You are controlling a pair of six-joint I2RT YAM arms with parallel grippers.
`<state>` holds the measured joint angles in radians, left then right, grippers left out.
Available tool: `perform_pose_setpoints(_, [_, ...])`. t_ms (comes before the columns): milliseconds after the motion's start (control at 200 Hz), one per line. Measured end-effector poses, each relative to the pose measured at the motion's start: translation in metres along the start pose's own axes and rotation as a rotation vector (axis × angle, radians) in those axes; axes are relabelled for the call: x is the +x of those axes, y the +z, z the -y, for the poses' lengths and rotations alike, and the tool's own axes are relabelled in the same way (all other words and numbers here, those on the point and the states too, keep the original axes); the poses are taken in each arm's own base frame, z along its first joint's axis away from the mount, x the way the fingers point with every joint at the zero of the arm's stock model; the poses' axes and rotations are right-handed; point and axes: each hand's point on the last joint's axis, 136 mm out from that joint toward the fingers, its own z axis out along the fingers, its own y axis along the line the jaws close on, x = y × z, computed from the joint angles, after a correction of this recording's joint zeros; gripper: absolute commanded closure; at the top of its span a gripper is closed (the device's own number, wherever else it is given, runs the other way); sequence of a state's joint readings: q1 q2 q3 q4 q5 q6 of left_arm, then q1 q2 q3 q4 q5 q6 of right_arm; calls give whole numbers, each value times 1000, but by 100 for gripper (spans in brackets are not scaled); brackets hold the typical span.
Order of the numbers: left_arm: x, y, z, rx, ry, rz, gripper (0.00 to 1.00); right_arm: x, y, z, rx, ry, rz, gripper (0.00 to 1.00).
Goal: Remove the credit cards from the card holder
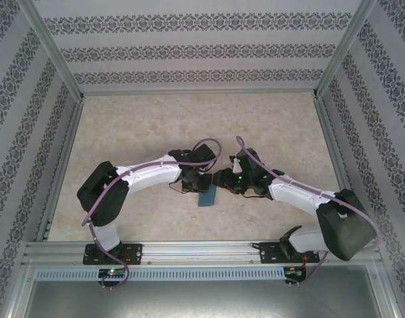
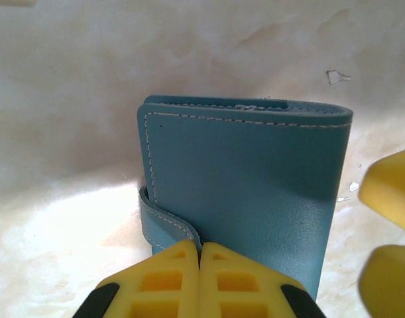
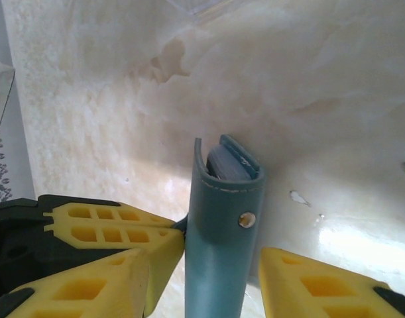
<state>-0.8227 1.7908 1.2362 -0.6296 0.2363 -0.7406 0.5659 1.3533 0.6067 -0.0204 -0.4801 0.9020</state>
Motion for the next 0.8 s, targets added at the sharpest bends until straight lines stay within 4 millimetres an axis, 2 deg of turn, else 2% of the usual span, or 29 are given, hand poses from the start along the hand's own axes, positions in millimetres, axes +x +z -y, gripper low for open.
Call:
perform_pose_setpoints(135, [-2,0,3,13,2,8,98,6,10,6,-11,27,-40,52])
perform_pose_setpoints(280, [1,3,0,7,1,1,98,10,18,9,-21,46,-66,57])
perform_pose_setpoints(530, [1,4,1,16,2,1,98,11,20,11,-21,55,-68,67])
perform_pose_setpoints(799, [1,0,-2,12,2,15,98,11,20,15,-9,57,-65,72])
